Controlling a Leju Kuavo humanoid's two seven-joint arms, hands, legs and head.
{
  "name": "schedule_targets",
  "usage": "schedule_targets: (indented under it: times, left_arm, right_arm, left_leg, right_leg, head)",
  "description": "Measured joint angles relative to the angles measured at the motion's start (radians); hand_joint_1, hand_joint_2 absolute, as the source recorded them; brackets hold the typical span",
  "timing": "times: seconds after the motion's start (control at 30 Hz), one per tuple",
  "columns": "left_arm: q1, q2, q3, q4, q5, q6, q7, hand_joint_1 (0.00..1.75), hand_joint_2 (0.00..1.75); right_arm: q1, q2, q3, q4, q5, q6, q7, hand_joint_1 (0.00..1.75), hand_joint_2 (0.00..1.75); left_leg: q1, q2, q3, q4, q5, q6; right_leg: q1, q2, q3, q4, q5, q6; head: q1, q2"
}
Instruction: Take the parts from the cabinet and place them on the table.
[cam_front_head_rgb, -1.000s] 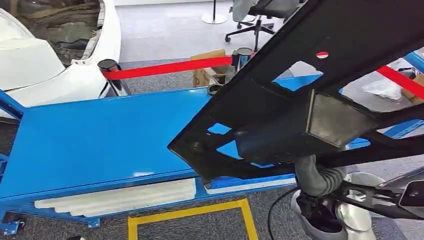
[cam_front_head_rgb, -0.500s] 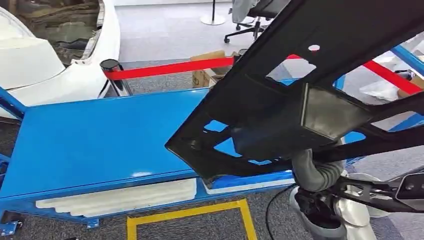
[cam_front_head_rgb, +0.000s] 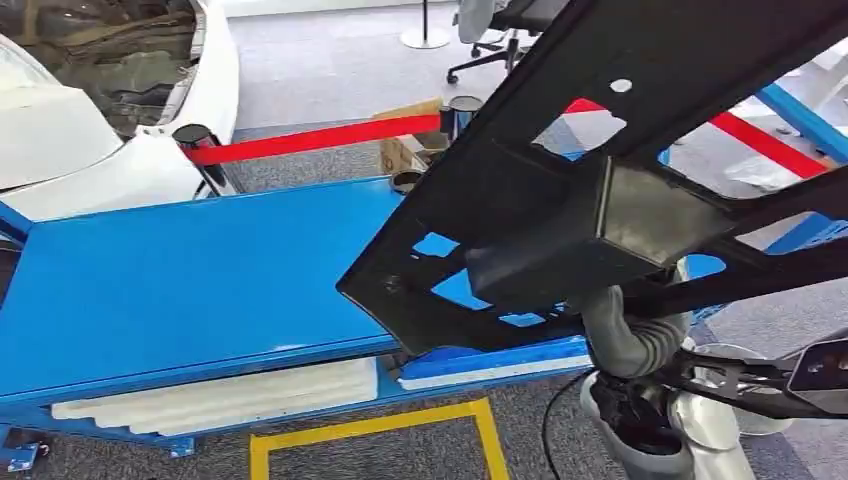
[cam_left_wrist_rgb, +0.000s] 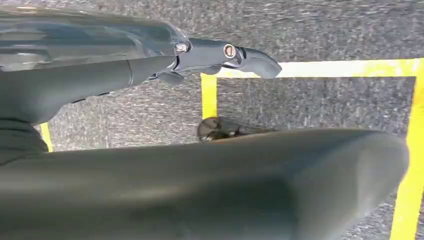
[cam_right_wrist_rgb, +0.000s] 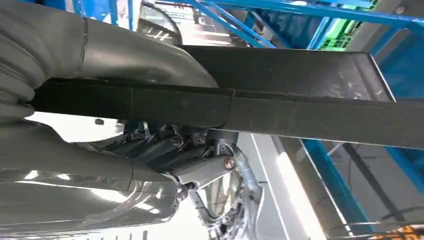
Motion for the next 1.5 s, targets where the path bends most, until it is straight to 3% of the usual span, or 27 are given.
schedule_targets:
  times: [0.03, 0.07, 0.17, 0.23, 0.37, 0.43, 0.5, 0.53, 0.57, 0.6, 0.67, 0.7, 0.73, 0.8, 0.87, 0.93, 1.0, 1.03, 1.07, 1.13, 1.2, 1.23, 1.27, 1.37, 1.4, 1.43, 1.5]
  left_arm:
    - [0.004, 0.000, 0.002, 0.000, 0.000, 0.001, 0.001, 0.00, 1.75]
    - [0.007, 0.000, 0.002, 0.000, 0.000, 0.001, 0.001, 0.00, 1.75]
    - [0.006, 0.001, 0.004, 0.000, 0.000, 0.003, 0.001, 0.00, 1.75]
    - [0.004, 0.001, 0.007, 0.000, 0.000, 0.006, 0.008, 0.00, 1.75]
    - [0.010, 0.001, 0.008, 0.000, 0.000, 0.008, 0.010, 0.00, 1.75]
    - [0.007, 0.001, 0.008, 0.000, 0.000, 0.010, 0.010, 0.00, 1.75]
    - [0.005, 0.001, 0.008, 0.000, 0.000, 0.009, 0.010, 0.00, 1.75]
    - [0.005, 0.001, 0.008, 0.000, 0.000, 0.008, 0.009, 0.00, 1.75]
    - [0.005, 0.001, 0.008, 0.000, 0.000, 0.007, 0.009, 0.00, 1.75]
    - [0.006, 0.001, 0.008, 0.000, 0.000, 0.004, 0.009, 0.00, 1.75]
    - [0.004, 0.001, 0.008, 0.000, 0.000, 0.000, 0.009, 0.00, 1.75]
    - [0.003, 0.000, 0.007, 0.000, 0.000, -0.001, 0.009, 0.00, 1.75]
    - [0.001, -0.001, 0.007, 0.000, 0.000, -0.002, 0.009, 0.00, 1.75]
    - [0.001, -0.001, 0.007, 0.000, 0.000, -0.002, 0.010, 0.00, 1.75]
    - [0.003, -0.001, 0.007, 0.000, 0.000, -0.002, 0.010, 0.00, 1.75]
    - [0.003, 0.000, 0.007, 0.000, 0.000, 0.000, 0.010, 0.00, 1.75]
    - [0.002, 0.001, 0.006, 0.000, 0.000, 0.001, 0.010, 0.00, 1.75]
    - [0.002, 0.001, 0.006, 0.000, 0.000, 0.001, 0.010, 0.00, 1.75]
    - [0.003, 0.001, 0.006, 0.000, 0.000, 0.001, 0.010, 0.00, 1.75]
    - [0.002, 0.001, 0.006, 0.000, 0.000, 0.002, 0.010, 0.00, 1.75]
    - [-0.002, 0.002, 0.006, 0.000, 0.000, 0.006, 0.010, 0.00, 1.75]
    - [-0.004, 0.001, 0.006, 0.000, -0.001, 0.008, 0.010, 0.00, 1.75]
    - [-0.005, 0.001, 0.006, 0.000, -0.001, 0.008, 0.009, 0.00, 1.75]
    - [0.000, 0.002, 0.004, 0.000, -0.001, 0.009, 0.009, 0.00, 1.75]
    - [-0.002, 0.001, 0.003, 0.000, -0.001, 0.010, 0.009, 0.00, 1.75]
    - [-0.004, 0.001, 0.003, 0.000, -0.001, 0.010, 0.009, 0.00, 1.75]
    - [-0.005, 0.001, 0.001, 0.000, -0.001, 0.010, 0.009, 0.00, 1.75]
  right_arm:
    - [0.010, -0.002, 0.000, 0.000, 0.000, 0.000, -0.005, 1.75, 1.75]
    - [0.018, -0.003, 0.000, 0.000, 0.000, 0.001, -0.008, 1.75, 1.75]
    - [0.027, -0.006, 0.000, 0.000, 0.000, 0.004, -0.013, 1.75, 1.75]
    - [0.028, -0.009, 0.000, 0.000, 0.000, 0.006, -0.013, 1.75, 1.75]
    - [0.029, -0.015, 0.002, 0.000, -0.002, 0.007, -0.014, 1.75, 1.75]
    - [0.028, -0.019, 0.002, 0.000, -0.002, 0.008, -0.015, 1.75, 1.75]
    - [0.028, -0.023, 0.003, 0.000, -0.003, 0.011, -0.016, 1.75, 1.75]
    - [0.028, -0.024, 0.003, 0.001, -0.005, 0.011, -0.016, 1.75, 1.75]
    - [0.026, -0.024, 0.003, 0.003, -0.008, 0.011, -0.015, 1.75, 1.75]
    - [0.021, -0.024, 0.003, 0.006, -0.010, 0.011, -0.014, 1.75, 1.75]
    - [0.003, -0.024, 0.004, 0.010, -0.013, 0.011, -0.006, 1.75, 1.75]
    - [-0.007, -0.024, 0.005, 0.010, -0.015, 0.011, -0.006, 1.75, 1.75]
    - [-0.015, -0.024, 0.005, 0.010, -0.018, 0.012, -0.005, 1.75, 1.75]
    - [-0.022, -0.024, 0.005, 0.011, -0.021, 0.013, -0.003, 1.75, 1.75]
    - [-0.024, -0.024, 0.005, 0.014, -0.026, 0.014, 0.003, 1.75, 1.75]
    - [-0.031, -0.022, 0.007, 0.017, -0.027, 0.015, 0.003, 1.75, 1.75]
    - [-0.032, -0.022, 0.007, 0.019, -0.027, 0.014, 0.003, 1.75, 1.75]
    - [-0.031, -0.022, 0.008, 0.022, -0.027, 0.014, 0.003, 1.75, 1.75]
    - [-0.031, -0.022, 0.008, 0.024, -0.027, 0.015, 0.003, 1.75, 1.75]
    - [-0.031, -0.022, 0.008, 0.026, -0.030, 0.016, 0.003, 1.75, 1.75]
    - [-0.030, -0.022, 0.008, 0.026, -0.032, 0.018, 0.002, 1.75, 1.75]
    - [-0.029, -0.022, 0.008, 0.025, -0.032, 0.019, 0.002, 1.75, 1.75]
    - [-0.029, -0.022, 0.008, 0.025, -0.034, 0.018, 0.001, 1.75, 1.75]
    - [-0.026, -0.022, 0.010, 0.025, -0.036, 0.021, 0.001, 1.75, 1.75]
    - [-0.025, -0.022, 0.011, 0.025, -0.036, 0.021, 0.000, 1.75, 1.75]
    - [-0.026, -0.022, 0.012, 0.025, -0.036, 0.021, 0.000, 1.75, 1.75]
    - [-0.027, -0.022, 0.014, 0.025, -0.036, 0.023, 0.000, 1.75, 1.75]
  left_leg:
    - [-0.001, 0.000, -0.025, 0.050, -0.008, 0.001]
    - [-0.002, 0.000, -0.025, 0.044, 0.009, 0.003]
    - [-0.002, 0.000, 0.073, -0.179, 0.141, 0.013]
    - [-0.005, -0.001, 0.102, -0.250, 0.152, 0.016]
    - [-0.004, -0.001, 0.098, -0.255, 0.154, 0.033]
    - [-0.003, 0.001, 0.095, -0.255, 0.158, 0.042]
    - [-0.006, 0.003, 0.089, -0.255, 0.162, 0.048]
    - [-0.007, 0.003, 0.086, -0.254, 0.165, 0.051]
    - [-0.009, 0.003, 0.085, -0.254, 0.167, 0.052]
    - [-0.010, 0.003, 0.084, -0.254, 0.168, 0.051]
    - [-0.012, 0.002, 0.084, -0.254, 0.173, 0.049]
    - [-0.011, 0.002, 0.084, -0.254, 0.175, 0.046]
    - [-0.017, 0.001, 0.079, -0.253, 0.179, 0.040]
    - [-0.013, 0.002, 0.071, -0.253, 0.189, 0.027]
    - [-0.013, 0.000, 0.068, -0.260, 0.200, 0.013]
    - [-0.011, 0.001, 0.053, -0.210, 0.126, 0.009]
    - [-0.010, 0.001, 0.002, -0.053, 0.024, 0.003]
    - [-0.010, 0.001, -0.016, 0.014, -0.007, 0.000]
    - [-0.010, 0.002, -0.014, 0.040, -0.014, -0.001]
    - [-0.008, 0.003, 0.062, -0.055, 0.027, -0.002]
    - [-0.004, 0.003, 0.186, -0.244, 0.090, -0.003]
    - [-0.007, 0.002, 0.202, -0.282, 0.076, 0.002]
    - [-0.008, -0.002, 0.191, -0.277, 0.086, 0.015]
    - [-0.015, -0.001, 0.176, -0.268, 0.103, 0.037]
    - [-0.009, 0.006, 0.168, -0.271, 0.113, 0.048]
    - [-0.010, 0.006, 0.157, -0.270, 0.123, 0.057]
    - [-0.012, 0.007, 0.133, -0.269, 0.142, 0.064]
  right_leg:
    - [0.002, 0.000, 0.000, 0.000, -0.001, -0.001]
    - [0.003, 0.001, 0.002, 0.000, -0.001, -0.001]
    - [0.004, 0.004, 0.009, 0.002, -0.006, 0.002]
    - [0.012, 0.008, 0.005, 0.011, -0.010, 0.011]
    - [0.007, 0.006, -0.001, 0.011, -0.011, 0.033]
    - [0.005, 0.004, -0.025, 0.079, -0.070, 0.040]
    - [0.003, 0.004, -0.092, 0.247, -0.155, 0.045]
    - [0.003, 0.004, -0.113, 0.305, -0.175, 0.046]
    - [0.003, 0.004, -0.111, 0.315, -0.170, 0.046]
    - [0.003, 0.004, -0.087, 0.279, -0.145, 0.046]
    - [0.005, 0.005, 0.010, 0.106, -0.063, 0.039]
    - [0.009, 0.007, 0.057, 0.020, -0.034, 0.029]
    - [0.014, 0.007, 0.067, -0.007, -0.040, 0.023]
    - [0.017, 0.008, 0.056, -0.008, -0.035, 0.020]
    - [0.015, 0.005, 0.052, -0.016, -0.019, 0.004]
    - [0.009, -0.004, 0.039, -0.022, -0.002, -0.011]
    - [0.011, -0.006, 0.015, -0.019, 0.013, -0.014]
    - [0.012, -0.007, 0.003, -0.018, 0.021, -0.013]
    - [0.012, -0.007, -0.009, -0.016, 0.028, -0.012]
    - [0.011, -0.007, -0.031, -0.009, 0.040, -0.007]
    - [0.010, -0.007, -0.047, 0.004, 0.047, 0.002]
    - [0.018, -0.007, -0.057, 0.013, 0.050, 0.008]
    - [0.018, -0.007, -0.062, 0.016, 0.056, 0.013]
    - [0.012, -0.004, -0.068, 0.012, 0.078, 0.034]
    - [0.008, -0.002, -0.074, 0.020, 0.060, 0.038]
    - [0.009, -0.001, -0.084, 0.050, 0.012, 0.042]
    - [0.006, -0.002, -0.120, 0.194, -0.105, 0.045]
  head:
    - [0.000, 0.000]
    - [0.000, 0.000]
    - [0.000, 0.000]
    - [0.000, 0.000]
    - [0.000, 0.000]
    - [0.001, 0.000]
    - [0.001, 0.000]
    - [0.001, 0.000]
    - [0.001, 0.000]
    - [0.001, 0.000]
    - [0.001, 0.000]
    - [0.001, 0.000]
    - [0.001, 0.000]
    - [0.001, 0.000]
    - [0.001, 0.000]
    - [0.000, 0.000]
    - [0.000, 0.000]
    - [0.000, 0.000]
    - [0.000, 0.000]
    - [0.000, 0.000]
    - [0.000, 0.000]
    - [0.000, 0.000]
    - [0.002, 0.000]
    - [0.002, 0.000]
    - [0.001, 0.000]
    - [0.004, 0.000]
    - [0.005, 0.000]
